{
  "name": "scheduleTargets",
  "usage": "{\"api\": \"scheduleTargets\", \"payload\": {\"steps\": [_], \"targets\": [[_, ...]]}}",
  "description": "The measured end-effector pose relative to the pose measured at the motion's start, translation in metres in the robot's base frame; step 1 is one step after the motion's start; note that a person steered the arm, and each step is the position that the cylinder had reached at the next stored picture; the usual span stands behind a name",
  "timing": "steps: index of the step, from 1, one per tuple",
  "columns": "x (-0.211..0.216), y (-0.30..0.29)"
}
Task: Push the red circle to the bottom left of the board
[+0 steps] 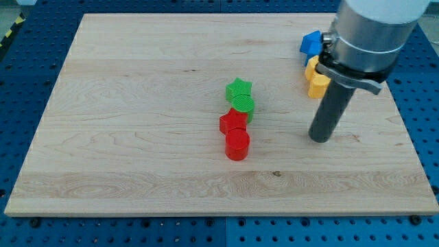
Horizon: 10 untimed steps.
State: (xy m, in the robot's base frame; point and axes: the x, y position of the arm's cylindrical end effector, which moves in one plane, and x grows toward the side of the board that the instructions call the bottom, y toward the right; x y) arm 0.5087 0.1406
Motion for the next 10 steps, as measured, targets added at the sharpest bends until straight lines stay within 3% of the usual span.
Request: {"api": "scheduleTargets", "payload": {"steps": [1,7,10], "targets": [[-0.004,-0.028],[0.007,-0.053],[0.007,-0.136]]}}
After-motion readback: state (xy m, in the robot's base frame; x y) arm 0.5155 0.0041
